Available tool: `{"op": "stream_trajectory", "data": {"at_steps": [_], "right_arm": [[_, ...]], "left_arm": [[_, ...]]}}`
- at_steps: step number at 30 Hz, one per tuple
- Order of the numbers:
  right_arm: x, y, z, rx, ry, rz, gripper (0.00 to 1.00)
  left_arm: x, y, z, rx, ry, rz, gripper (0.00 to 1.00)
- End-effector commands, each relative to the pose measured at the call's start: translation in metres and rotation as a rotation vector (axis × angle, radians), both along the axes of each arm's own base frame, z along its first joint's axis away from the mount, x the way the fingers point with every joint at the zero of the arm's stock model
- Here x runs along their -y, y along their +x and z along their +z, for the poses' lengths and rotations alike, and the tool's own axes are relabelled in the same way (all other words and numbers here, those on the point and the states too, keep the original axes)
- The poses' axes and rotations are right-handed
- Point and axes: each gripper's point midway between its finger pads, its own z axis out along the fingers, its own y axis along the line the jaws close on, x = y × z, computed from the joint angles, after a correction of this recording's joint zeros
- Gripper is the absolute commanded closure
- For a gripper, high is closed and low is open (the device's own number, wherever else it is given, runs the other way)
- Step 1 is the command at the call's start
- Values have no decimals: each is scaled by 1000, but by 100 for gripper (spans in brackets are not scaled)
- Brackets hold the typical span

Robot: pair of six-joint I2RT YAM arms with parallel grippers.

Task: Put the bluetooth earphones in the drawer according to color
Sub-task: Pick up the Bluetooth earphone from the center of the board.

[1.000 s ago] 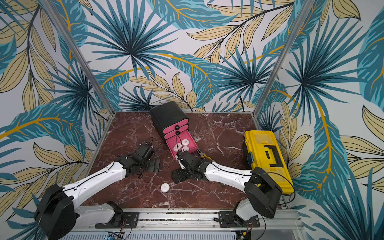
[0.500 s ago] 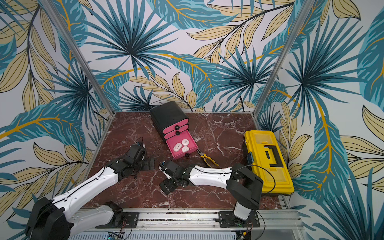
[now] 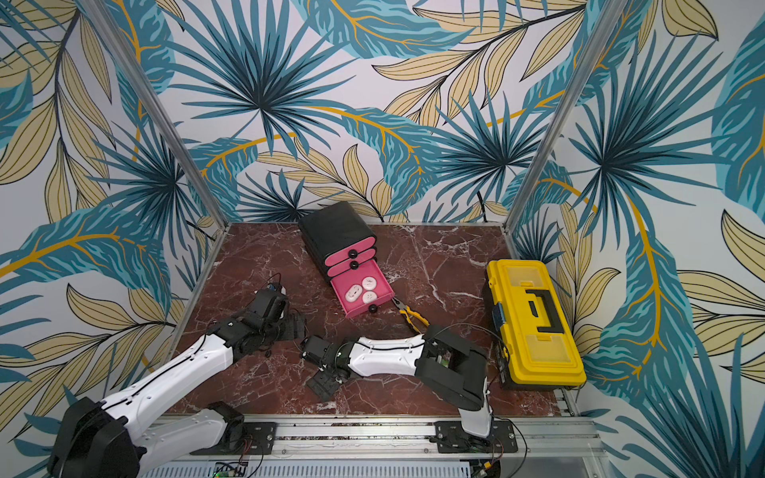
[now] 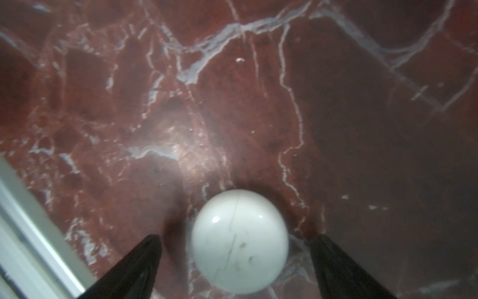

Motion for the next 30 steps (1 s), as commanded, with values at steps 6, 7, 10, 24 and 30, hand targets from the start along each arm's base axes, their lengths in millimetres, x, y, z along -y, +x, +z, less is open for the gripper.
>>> {"op": "stream_trajectory", "data": {"at_steps": [6, 7, 10, 24, 30], "right_arm": [[29, 29, -11, 46, -99, -177, 19], [31, 32, -9, 46, -95, -193, 22], [34, 37, -7, 38, -85, -222, 27], [41, 28, -9, -11, -90, -239, 35], [47, 23, -5, -24, -86, -247, 42]], "left_arm": [[0, -1, -1, 8, -16, 2, 0], [-1, -1, -2, 9, -15, 4, 0], [0, -1, -3, 7, -17, 2, 0], [-2, -3, -2, 9, -16, 5, 0], [-2, -3, -2, 9, -18, 6, 0]]}}
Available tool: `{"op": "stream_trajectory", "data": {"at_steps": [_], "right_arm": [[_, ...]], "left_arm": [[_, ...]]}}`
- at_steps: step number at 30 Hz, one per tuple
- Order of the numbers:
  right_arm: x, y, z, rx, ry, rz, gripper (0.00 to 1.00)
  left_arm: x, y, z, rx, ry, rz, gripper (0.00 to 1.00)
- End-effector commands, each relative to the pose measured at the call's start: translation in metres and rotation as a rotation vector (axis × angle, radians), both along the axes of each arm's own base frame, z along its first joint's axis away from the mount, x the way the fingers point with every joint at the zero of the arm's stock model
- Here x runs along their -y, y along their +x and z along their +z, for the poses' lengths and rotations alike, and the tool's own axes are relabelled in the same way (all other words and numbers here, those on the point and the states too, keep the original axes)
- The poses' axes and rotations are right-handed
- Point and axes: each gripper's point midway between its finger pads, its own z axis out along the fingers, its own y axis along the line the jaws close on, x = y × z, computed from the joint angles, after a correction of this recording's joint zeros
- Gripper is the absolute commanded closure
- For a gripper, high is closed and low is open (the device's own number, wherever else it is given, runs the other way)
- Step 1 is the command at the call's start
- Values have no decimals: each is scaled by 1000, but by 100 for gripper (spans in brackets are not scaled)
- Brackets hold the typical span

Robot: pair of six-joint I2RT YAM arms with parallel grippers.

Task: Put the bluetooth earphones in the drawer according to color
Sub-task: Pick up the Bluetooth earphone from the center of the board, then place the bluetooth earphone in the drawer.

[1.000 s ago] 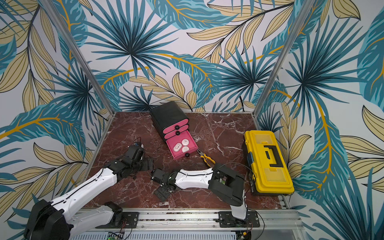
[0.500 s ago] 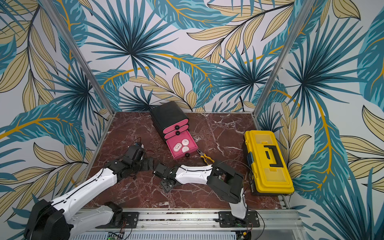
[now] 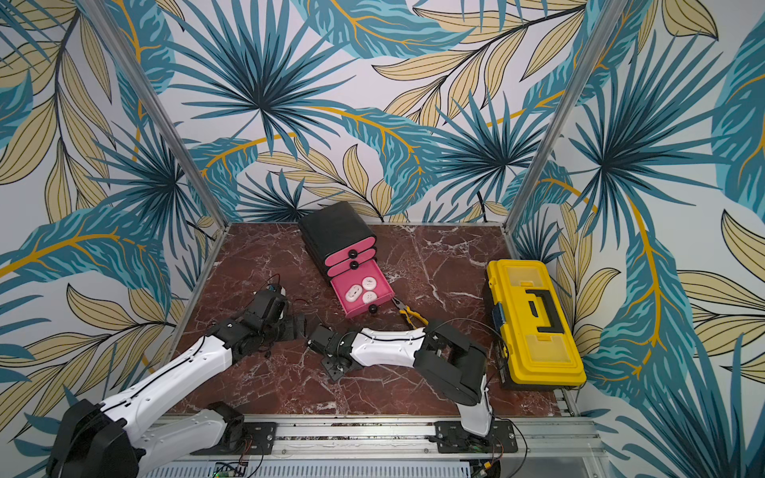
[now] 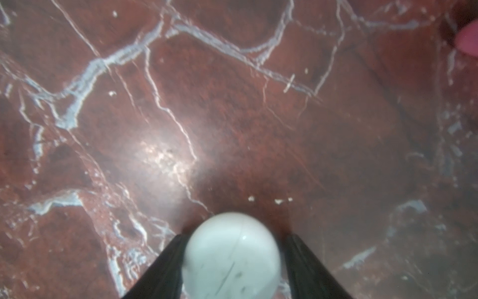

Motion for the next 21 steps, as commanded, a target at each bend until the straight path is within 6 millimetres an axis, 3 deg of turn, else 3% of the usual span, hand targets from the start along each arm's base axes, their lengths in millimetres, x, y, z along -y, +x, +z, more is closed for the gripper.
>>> {"op": "stream_trajectory", "data": {"at_steps": [1, 8, 21], "right_arm": [[20, -10, -2, -40, -44, -24, 44], [20, -8, -2, -30, -48, -28, 57], [30, 9, 29, 23, 36, -98, 61]], "left_arm": [[-3, -2, -2, 6, -3, 5, 0], [-4, -1, 1, 9, -1, 12, 0], [-5, 4, 5, 27, 8, 25, 0]]}}
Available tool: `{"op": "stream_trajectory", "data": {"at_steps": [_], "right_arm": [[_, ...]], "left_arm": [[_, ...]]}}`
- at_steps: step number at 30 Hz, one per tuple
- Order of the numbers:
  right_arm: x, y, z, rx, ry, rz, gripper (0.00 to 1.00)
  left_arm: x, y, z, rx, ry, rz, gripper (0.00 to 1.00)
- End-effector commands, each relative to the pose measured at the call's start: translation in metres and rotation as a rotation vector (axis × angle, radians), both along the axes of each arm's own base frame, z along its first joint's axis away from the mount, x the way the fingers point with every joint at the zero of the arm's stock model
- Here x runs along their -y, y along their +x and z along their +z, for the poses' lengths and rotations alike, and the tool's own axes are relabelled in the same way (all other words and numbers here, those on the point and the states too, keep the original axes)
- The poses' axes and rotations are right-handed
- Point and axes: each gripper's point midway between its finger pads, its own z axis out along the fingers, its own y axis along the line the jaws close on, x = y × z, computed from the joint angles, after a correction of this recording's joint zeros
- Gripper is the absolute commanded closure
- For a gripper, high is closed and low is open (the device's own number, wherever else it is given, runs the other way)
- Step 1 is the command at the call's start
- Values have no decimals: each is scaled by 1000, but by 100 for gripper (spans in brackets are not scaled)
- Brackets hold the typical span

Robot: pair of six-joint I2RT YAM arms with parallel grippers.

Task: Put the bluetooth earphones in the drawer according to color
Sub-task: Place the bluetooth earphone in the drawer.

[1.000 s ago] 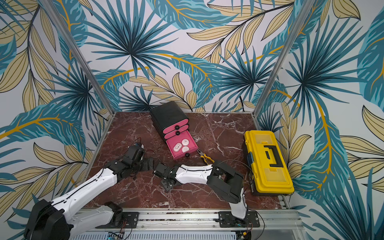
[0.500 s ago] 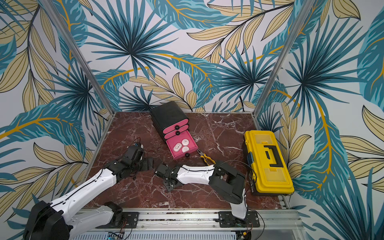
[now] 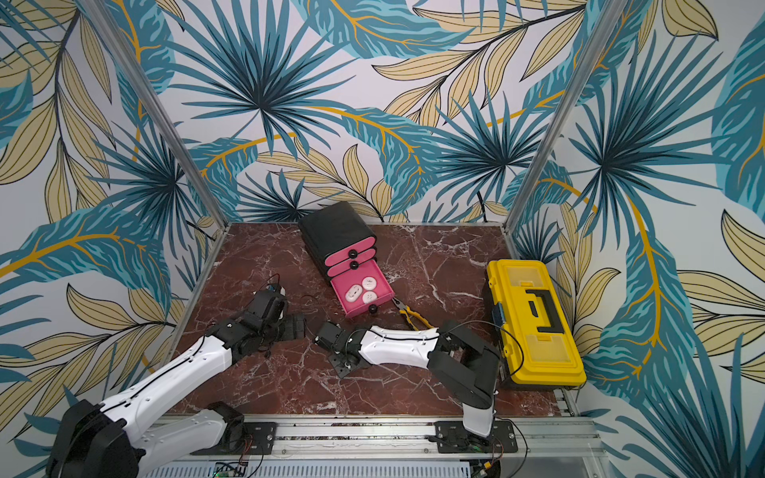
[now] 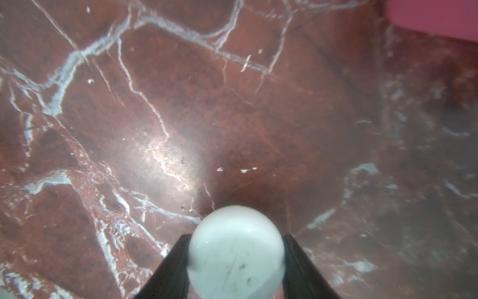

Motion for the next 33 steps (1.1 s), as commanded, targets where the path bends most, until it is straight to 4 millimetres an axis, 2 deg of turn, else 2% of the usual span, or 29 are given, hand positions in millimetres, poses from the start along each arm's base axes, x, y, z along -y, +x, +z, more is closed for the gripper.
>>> {"op": "stream_trajectory", "data": {"at_steps": [1, 11, 16, 20, 22, 27, 33], "right_arm": [[11, 4, 13, 19, 29, -43, 61], [25, 30, 54, 37, 172, -110, 61], [39, 51, 71, 47, 224, -144, 61], [44, 78, 82, 71, 248, -174, 61], [51, 99, 88, 93, 257, -210, 61], [52, 143, 98, 141, 302, -264, 61], [53, 196, 101, 200, 374, -367, 61]], "left_arm": [[-4, 5, 6, 28, 5, 22, 0], [-3, 9, 7, 39, 5, 22, 0], [-2, 13, 7, 40, 12, 19, 0], [1, 17, 5, 41, 6, 17, 0], [2, 18, 5, 37, 2, 14, 0], [2, 19, 6, 41, 0, 13, 0], [1, 17, 8, 47, -7, 14, 0]]}}
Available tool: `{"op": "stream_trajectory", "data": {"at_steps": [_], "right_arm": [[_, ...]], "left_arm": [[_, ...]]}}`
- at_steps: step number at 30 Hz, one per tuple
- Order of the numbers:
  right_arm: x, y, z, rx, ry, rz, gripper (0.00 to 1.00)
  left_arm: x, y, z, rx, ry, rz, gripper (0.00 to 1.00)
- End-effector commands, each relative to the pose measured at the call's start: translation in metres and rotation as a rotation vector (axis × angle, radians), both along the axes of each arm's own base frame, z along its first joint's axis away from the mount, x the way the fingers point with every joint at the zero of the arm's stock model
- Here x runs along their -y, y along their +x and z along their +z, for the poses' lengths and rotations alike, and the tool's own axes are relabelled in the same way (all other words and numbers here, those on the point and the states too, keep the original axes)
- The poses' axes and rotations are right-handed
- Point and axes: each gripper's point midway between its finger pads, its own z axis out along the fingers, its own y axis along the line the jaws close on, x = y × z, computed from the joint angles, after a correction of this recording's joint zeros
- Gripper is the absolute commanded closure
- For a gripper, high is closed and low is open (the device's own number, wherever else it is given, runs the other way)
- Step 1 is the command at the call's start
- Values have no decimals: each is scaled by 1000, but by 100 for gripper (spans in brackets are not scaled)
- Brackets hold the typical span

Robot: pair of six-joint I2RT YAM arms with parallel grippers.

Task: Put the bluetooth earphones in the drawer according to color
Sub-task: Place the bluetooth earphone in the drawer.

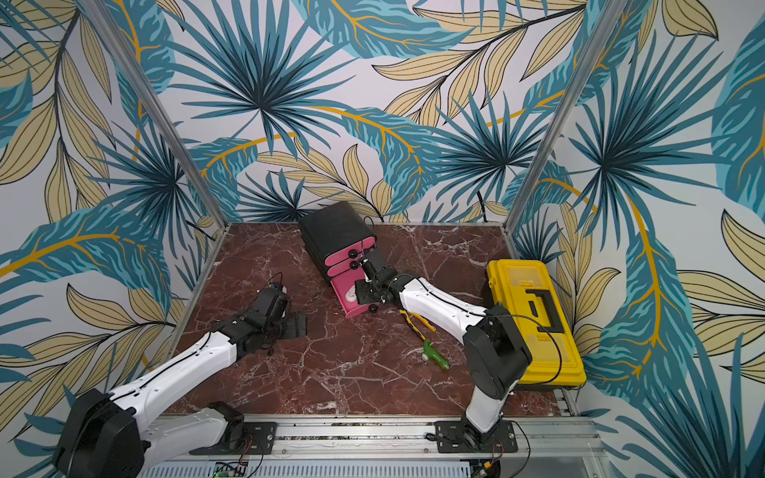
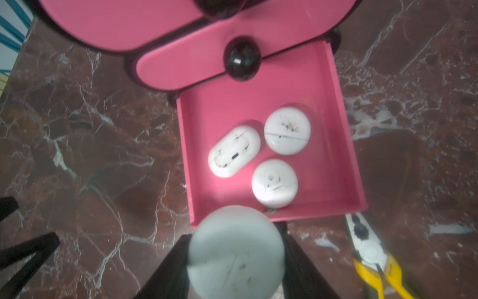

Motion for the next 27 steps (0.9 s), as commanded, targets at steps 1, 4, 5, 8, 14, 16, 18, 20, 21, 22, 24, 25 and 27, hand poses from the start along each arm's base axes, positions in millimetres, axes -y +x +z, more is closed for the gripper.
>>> {"op": "stream_trajectory", "data": {"at_steps": [1, 4, 5, 8, 14, 16, 18, 20, 21, 22, 24, 25, 27], "right_arm": [[-4, 28, 2, 43, 61, -53, 61], [-5, 43, -4, 56, 100, -100, 60], [-9, 51, -1, 84, 128, -110, 60], [-14, 61, -8, 94, 165, -132, 60], [-19, 70, -20, 109, 207, -165, 60], [-13, 69, -24, 91, 174, -188, 60], [-6, 64, -29, 65, 138, -199, 60], [0, 55, -33, 31, 110, -203, 60], [2, 50, -35, 13, 97, -201, 60], [5, 45, -38, -7, 79, -202, 60], [8, 33, -43, -47, 53, -182, 58], [7, 30, -46, -66, 47, -170, 57], [7, 24, -51, -94, 21, -156, 57]], "left_arm": [[1, 8, 16, 51, -18, 4, 0], [0, 6, 17, 55, -19, 4, 0], [-1, 6, 18, 57, -18, 6, 0], [-1, 5, 18, 58, -17, 5, 0], [-1, 4, 17, 55, -20, 2, 0], [-2, 3, 17, 57, -19, 2, 0], [-3, 2, 17, 59, -20, 6, 0], [-4, 1, 17, 66, -19, 7, 0], [-5, 0, 17, 64, -19, 8, 0], [-5, 0, 17, 65, -17, 8, 0], [-4, 1, 16, 64, -21, 9, 0], [-3, 1, 15, 63, -24, 7, 0], [-2, 1, 15, 63, -29, 6, 0]]}}
